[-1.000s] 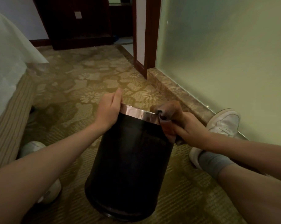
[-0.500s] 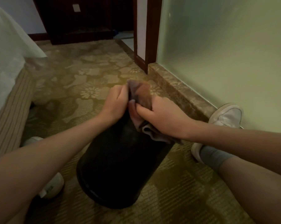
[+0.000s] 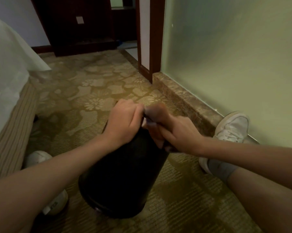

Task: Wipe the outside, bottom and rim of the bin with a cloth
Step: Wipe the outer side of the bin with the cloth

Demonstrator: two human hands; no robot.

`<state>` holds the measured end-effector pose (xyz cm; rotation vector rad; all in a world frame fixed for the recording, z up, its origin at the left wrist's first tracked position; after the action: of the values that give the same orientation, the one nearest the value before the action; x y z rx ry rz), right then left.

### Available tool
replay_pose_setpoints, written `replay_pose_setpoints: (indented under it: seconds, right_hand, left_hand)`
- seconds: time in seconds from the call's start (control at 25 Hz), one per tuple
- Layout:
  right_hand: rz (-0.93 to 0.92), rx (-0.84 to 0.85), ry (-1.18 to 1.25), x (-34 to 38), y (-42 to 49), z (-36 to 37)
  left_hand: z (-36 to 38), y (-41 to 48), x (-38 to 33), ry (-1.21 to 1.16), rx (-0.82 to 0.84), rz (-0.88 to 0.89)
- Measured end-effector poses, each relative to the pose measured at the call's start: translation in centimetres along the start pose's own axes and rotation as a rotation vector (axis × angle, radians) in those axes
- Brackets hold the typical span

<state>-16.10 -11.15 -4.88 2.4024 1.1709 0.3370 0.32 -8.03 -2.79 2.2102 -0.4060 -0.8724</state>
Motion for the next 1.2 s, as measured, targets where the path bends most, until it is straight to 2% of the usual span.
replay_pose_setpoints:
  seconds: [0.08,0.16,0.24,0.28,0.4,0.52,0.64,0.72,0.84,0.92,1.0,1.08,1.2]
  right_hand:
    - [0.133,0.053,-0.005,1.3,2.1,-0.8]
    - [0.264,0.222,0.04,1.4,4.0,-1.4]
    - [0.303,0.311,0.03,1.8,4.7,-1.9]
    - [0.316,0.297,0.003,1.9,4.3,-2.0]
    - [0.208,-0.023,-0.059,0.9,0.8,-2.6]
    - [0.1,0.041,0.104,-3.3,-3.1,0.0]
    - [0.152,0.112,0.194,-5.3,-3.9,1.3]
    - [0.111,0.123,0.189,-4.8,-3.5,1.5]
    - [0.047,0.109,0.184,-3.4,-2.2,1.0]
    - [0.08,0.102,0.154,-2.8,-0.5,0.5]
    - [0.09,0.088,0.099,-1.3,1.1,-0.2]
    - [0.115,0.155,0.076,0.1,3.1,-1.0]
    - [0.184,0.234,-0.024,1.5,5.2,-1.6]
  left_hand:
    - [0.7,0.1,-0.3,-0.082,-0.083,-0.089]
    - [1.2,0.2,0.3,-0.207,-0.157,-0.246]
    - [1.6,0.1,1.2,-0.296,-0.155,-0.352]
    - [1.9,0.2,1.3,-0.322,-0.13,-0.378]
    - [2.0,0.2,2.3,-0.412,-0.099,-0.449]
    - [0.9,-0.1,5.3,-0.523,-0.145,-0.547]
    - [0.3,-0.4,6.7,-0.5,-0.183,-0.599]
    - [-0.4,-0.5,6.1,-0.423,-0.166,-0.527]
    - [-0.7,-0.2,1.9,-0.153,0.009,-0.183]
    - [0.5,0.3,-0.2,-0.024,0.078,-0.078]
    - [0.7,0.9,-0.4,-0.01,0.024,-0.131]
    - [0.4,1.3,0.0,-0.035,-0.011,-0.19]
    - [0.3,1.1,0.9,-0.135,-0.11,-0.377]
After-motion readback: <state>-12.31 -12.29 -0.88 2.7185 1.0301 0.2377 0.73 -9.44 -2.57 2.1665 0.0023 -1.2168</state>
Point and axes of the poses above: each hand's wrist, its own y-axis towards the middle knuckle, its own z-axis out of the palm, x = y × z, the point moved 5 cm from there along y, towards the middle knuckle, and after that the axes turned 15 degrees about -y, right-handed, at the moved point
